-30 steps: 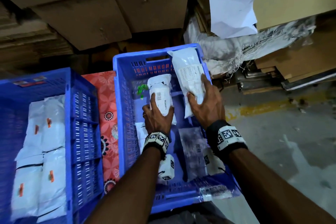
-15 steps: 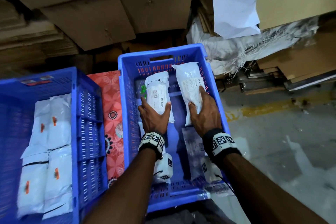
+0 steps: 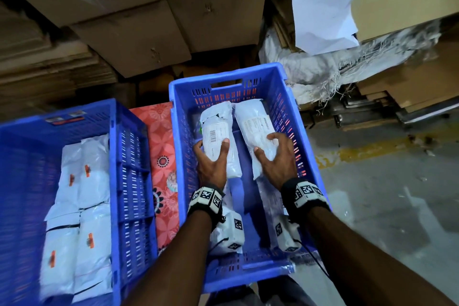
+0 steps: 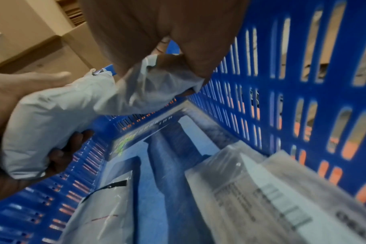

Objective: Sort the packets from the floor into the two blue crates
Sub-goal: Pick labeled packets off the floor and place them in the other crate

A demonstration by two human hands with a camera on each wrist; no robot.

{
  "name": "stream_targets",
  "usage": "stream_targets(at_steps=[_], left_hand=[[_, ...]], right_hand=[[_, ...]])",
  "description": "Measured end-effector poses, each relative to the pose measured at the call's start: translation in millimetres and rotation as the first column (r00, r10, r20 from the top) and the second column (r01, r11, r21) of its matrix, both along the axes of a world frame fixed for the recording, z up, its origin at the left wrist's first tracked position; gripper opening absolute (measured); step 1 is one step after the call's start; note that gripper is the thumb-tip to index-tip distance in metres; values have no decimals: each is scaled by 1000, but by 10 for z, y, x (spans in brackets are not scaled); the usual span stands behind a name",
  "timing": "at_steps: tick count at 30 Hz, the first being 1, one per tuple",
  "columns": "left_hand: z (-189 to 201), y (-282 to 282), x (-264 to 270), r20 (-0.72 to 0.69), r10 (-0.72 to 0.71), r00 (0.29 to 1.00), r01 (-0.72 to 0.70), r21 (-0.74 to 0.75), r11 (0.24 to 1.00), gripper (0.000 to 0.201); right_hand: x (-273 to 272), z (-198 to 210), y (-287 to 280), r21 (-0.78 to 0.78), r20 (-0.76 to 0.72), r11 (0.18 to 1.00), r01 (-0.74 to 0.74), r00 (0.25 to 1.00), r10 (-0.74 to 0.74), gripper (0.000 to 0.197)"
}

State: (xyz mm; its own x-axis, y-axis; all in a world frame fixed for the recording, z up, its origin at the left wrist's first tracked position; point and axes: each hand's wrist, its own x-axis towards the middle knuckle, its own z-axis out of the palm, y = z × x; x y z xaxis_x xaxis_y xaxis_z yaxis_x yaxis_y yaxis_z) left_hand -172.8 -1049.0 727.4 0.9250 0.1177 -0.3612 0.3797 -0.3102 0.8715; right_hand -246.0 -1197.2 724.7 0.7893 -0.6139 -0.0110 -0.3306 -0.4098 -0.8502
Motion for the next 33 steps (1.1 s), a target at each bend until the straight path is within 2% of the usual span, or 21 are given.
stream_targets(at_steps=[4, 5, 8, 13, 20, 24, 28, 33], left_hand=[[4, -74, 83, -107, 59, 993, -84, -250, 965, 31], [10, -89, 106, -115, 55, 992, -85, -275, 958, 27], [7, -99, 138, -132, -2, 991, -37, -288, 957, 39], [56, -94, 162, -114, -22, 993, -7, -248, 969, 39], [22, -68, 118, -128, -40, 991, 10, -226, 974, 41], [-65, -30, 146, -144, -38, 989, 11, -188, 982, 39], [-80, 9, 178, -160, -53, 986, 32, -134, 990, 26], [-186, 19, 234, -179, -47, 983, 30, -99, 995, 47]], right_hand=[[-13, -15, 57, 161, 17, 986, 46, 999, -50, 30], [-12, -25, 58, 186, 16, 982, 43, 999, -47, 30], [-7, -49, 64, 246, 23, 969, 27, 999, -33, 28], [-3, -34, 48, 324, 36, 946, -3, 999, -9, 21], [-11, -48, 3, 296, 47, 955, -22, 999, 9, 19], [-4, -85, -25, 279, -4, 960, -6, 1000, 8, 19], [49, -191, -38, 273, -73, 961, 42, 997, -23, 24], [111, -346, -58, 292, -132, 951, 99, 989, -63, 36]])
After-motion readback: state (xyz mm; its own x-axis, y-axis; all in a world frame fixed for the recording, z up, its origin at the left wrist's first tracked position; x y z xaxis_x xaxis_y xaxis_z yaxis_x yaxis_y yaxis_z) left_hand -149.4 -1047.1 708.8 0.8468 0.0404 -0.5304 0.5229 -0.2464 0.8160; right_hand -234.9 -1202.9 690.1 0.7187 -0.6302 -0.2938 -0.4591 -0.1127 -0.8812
